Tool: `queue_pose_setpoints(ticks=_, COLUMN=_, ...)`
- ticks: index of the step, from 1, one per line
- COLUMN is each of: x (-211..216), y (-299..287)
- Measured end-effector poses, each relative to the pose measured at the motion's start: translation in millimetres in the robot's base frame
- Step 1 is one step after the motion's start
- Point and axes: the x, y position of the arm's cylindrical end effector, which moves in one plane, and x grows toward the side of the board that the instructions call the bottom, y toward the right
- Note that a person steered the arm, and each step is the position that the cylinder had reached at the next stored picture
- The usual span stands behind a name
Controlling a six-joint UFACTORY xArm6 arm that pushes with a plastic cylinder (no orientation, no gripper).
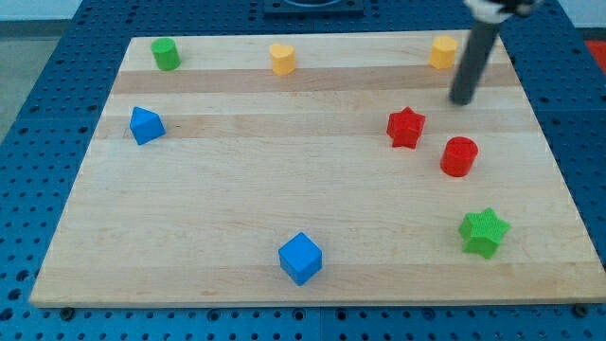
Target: Move the red star towards the bottom left of the board
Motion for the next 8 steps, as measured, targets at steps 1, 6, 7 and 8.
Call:
queue_pose_setpoints(ticks=1, x=30.9, y=-70.1)
queue_pose_setpoints(ticks=6, x=81.1, y=-110.5)
queue_pose_setpoints(ticks=7, x=88.5, y=-202.3)
queue_pose_setpoints(ticks=8, x=78.1, y=-158.6)
